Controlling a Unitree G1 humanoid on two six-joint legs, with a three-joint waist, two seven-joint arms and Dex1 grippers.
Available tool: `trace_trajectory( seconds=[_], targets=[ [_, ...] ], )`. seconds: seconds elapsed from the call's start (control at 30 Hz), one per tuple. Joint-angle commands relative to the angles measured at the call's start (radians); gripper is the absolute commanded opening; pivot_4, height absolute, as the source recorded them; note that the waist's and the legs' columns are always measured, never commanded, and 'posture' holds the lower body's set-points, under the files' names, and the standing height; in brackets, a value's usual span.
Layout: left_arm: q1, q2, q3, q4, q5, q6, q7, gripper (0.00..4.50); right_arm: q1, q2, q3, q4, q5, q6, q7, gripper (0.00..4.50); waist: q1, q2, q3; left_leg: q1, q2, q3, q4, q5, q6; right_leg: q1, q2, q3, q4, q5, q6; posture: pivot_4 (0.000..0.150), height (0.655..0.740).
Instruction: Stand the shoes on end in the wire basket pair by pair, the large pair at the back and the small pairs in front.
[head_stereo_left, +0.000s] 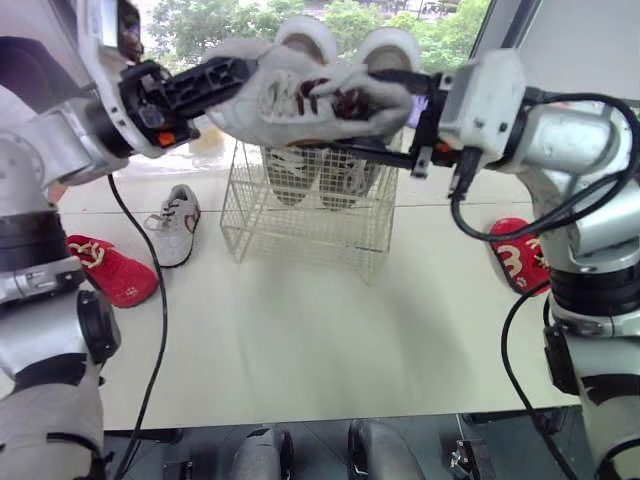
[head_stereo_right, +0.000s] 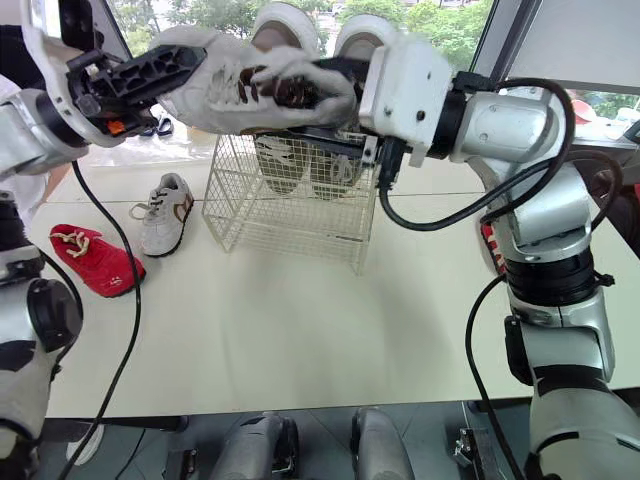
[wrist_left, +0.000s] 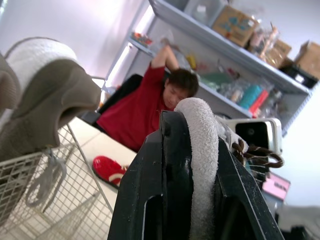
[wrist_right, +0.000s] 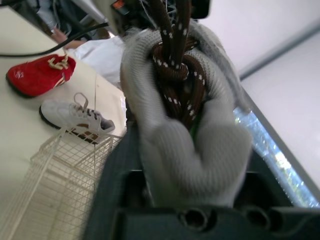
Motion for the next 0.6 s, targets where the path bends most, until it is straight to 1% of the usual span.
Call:
trace_trajectory(
  seconds=[0.03,0.07,0.17,0.23,0.3,0.37,0.43,0.6],
  targets=[
    [0.036,-0.062,0.174,-0.08,-0.096,-0.117,0.137,0.28,0.063,0.037,-0.184,-0.037,0.181,0.204,-0.139,4.16,0.0,0.0,0.0,0.0,0.0,0.0,0.0,0.0,0.0,0.0,0.0,0.0,0.0,0.0,0.0,0.15,0.74],
    [0.046,-0.089,0.194,-0.097,-0.112,-0.139,0.17,0.28,0.075,0.056,-0.218,-0.048,0.226,0.245,-0.176,4.47,0.001,0.0,0.0,0.0,0.0,0.0,0.0,0.0,0.0,0.0,-0.001,0.0,0.001,0.0,0.0,0.15,0.74],
    [0.074,-0.202,0.234,-0.189,-0.151,-0.243,0.262,0.28,0.12,0.166,-0.316,-0.088,0.404,0.377,-0.337,4.47,0.002,0.0,0.0,0.0,-0.001,-0.001,0.001,0.001,-0.001,0.0,-0.003,-0.001,0.004,0.0,0.0,0.15,0.74],
    [0.089,-0.299,0.241,-0.246,-0.172,-0.322,0.317,0.28,0.133,0.334,-0.37,-0.111,0.621,0.417,-0.521,4.47,0.002,-0.001,-0.001,0.001,-0.001,-0.001,0.001,0.001,-0.001,0.0,-0.004,-0.001,0.005,0.0,0.0,0.15,0.74],
    [0.102,-0.367,0.232,-0.279,-0.181,-0.374,0.349,0.28,0.117,0.496,-0.392,-0.119,0.761,0.394,-0.682,4.47,0.0,-0.001,-0.001,0.002,-0.001,-0.001,0.001,0.001,-0.001,0.001,-0.004,-0.001,0.006,0.0,-0.001,0.15,0.74],
    [0.122,-0.407,0.213,-0.303,-0.18,-0.402,0.361,0.28,0.094,0.612,-0.381,-0.124,0.818,0.356,-0.781,4.47,-0.002,-0.001,-0.001,0.002,-0.001,-0.001,0.0,0.001,-0.002,0.0,-0.004,-0.001,0.008,0.001,-0.001,0.15,0.74],
    [0.139,-0.433,0.197,-0.317,-0.187,-0.42,0.369,0.28,0.077,0.675,-0.357,-0.123,0.834,0.331,-0.834,4.47,-0.002,-0.001,0.0,0.002,-0.001,-0.001,0.0,0.001,-0.002,-0.001,-0.003,-0.001,0.009,0.0,-0.001,0.15,0.74],
    [0.185,-0.457,0.15,-0.342,-0.198,-0.433,0.374,0.28,0.054,0.722,-0.326,-0.118,0.894,0.296,-0.874,4.47,0.001,-0.001,-0.001,0.002,-0.001,-0.002,0.001,-0.002,0.004,0.0,-0.002,-0.001,0.008,0.0,-0.001,0.15,0.74]
  ],
)
